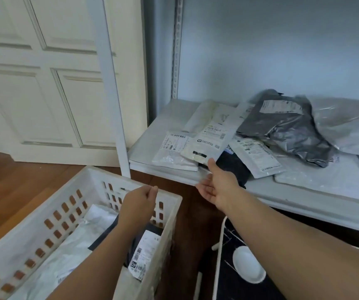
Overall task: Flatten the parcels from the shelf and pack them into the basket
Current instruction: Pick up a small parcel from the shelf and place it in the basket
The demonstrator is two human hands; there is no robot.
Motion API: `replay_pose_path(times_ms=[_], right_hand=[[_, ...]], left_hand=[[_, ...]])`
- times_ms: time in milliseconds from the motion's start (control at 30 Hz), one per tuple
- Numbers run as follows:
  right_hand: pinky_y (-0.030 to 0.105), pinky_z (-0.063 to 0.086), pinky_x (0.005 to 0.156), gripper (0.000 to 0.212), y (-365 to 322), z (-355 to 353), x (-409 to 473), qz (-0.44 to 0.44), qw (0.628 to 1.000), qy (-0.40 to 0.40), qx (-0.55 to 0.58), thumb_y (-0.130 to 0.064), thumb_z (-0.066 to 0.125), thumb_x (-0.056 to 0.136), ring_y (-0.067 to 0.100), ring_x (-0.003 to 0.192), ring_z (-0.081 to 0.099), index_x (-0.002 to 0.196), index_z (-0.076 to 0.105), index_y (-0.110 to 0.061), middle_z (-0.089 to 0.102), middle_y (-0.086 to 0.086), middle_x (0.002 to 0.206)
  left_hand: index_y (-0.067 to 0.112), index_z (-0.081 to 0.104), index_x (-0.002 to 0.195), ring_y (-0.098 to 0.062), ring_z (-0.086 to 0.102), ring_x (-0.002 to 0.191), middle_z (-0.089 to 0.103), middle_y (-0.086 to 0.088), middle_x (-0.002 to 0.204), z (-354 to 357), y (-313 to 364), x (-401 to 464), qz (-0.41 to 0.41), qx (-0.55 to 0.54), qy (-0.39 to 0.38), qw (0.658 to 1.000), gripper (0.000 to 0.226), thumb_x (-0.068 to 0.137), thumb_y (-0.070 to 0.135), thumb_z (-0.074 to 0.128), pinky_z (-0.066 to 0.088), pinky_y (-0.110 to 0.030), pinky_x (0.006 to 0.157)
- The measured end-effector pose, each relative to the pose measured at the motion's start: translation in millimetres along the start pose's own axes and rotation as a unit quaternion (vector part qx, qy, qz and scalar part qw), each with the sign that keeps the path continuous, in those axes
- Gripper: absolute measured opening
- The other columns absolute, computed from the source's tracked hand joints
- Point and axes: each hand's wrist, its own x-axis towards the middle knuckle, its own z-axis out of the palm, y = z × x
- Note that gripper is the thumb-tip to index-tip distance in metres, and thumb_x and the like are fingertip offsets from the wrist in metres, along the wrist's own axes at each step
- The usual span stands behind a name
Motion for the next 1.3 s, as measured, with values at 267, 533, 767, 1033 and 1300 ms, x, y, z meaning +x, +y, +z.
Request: replay_pose_path(times_ms=[267,533,767,1033,1300], right_hand=[[0.017,0.036,0.033,0.027,-47.5,13.8,31.8,-0.01,1.0,-0.022,-0.016,-0.006,0.042,0.099,0.005,0.031,0.045,0.071,0.042,-0.009,0.046,0.01,0.059],[0.026,0.047,0.067,0.014,-52.1,-25.5,-21.6,-0.268,0.94,-0.118,-0.175,-0.014,0.045,0.102,0.01,0.064,0.056,0.099,0.058,-0.009,0.056,0.003,0.08],[0.029,0.055,0.088,0.012,-24.6,-150.9,-71.8,-0.127,0.902,-0.293,-0.291,-0.014,0.058,0.095,0.013,0.095,0.067,0.101,0.067,-0.008,0.073,0.003,0.102],[0.032,0.055,0.066,0.011,44.0,-277.4,-74.0,-0.077,0.995,0.001,-0.063,-0.004,0.057,0.095,0.022,0.078,0.064,0.105,0.057,-0.009,0.069,0.014,0.09],[0.026,0.038,0.074,0.007,112.6,-358.3,-50.8,-0.171,0.916,0.209,-0.298,-0.016,0.056,0.096,0.02,0.088,0.058,0.099,0.062,-0.019,0.065,0.005,0.097]], left_hand=[[0.02,0.067,0.102,-0.005,0.065,0.08,0.069,0.008,0.091,3.5,5.0,-6.7,-0.02,-0.066,-0.008,0.998,0.033,0.101,0.038,0.04,0.048,-0.021,0.067],[0.005,0.062,0.115,-0.025,0.069,0.091,0.07,-0.01,0.099,-19.3,47.2,-1.2,-0.141,-0.367,0.02,0.919,0.04,0.099,0.039,0.046,0.055,-0.036,0.083],[0.019,0.057,0.122,-0.035,0.062,0.111,0.065,-0.015,0.119,-34.8,118.6,-38.1,-0.125,-0.639,-0.095,0.753,0.072,0.07,0.068,0.053,0.045,-0.06,0.097],[0.013,0.061,0.103,-0.02,0.072,0.085,0.074,-0.01,0.1,63.1,145.7,-115.0,-0.166,-0.48,-0.155,0.847,0.017,0.087,0.008,0.066,0.056,-0.035,0.072],[0.024,0.042,0.139,-0.028,0.063,0.099,0.056,-0.011,0.122,164.0,103.7,-179.4,-0.128,-0.036,-0.305,0.943,0.058,0.086,0.019,0.068,0.059,-0.04,0.075]])
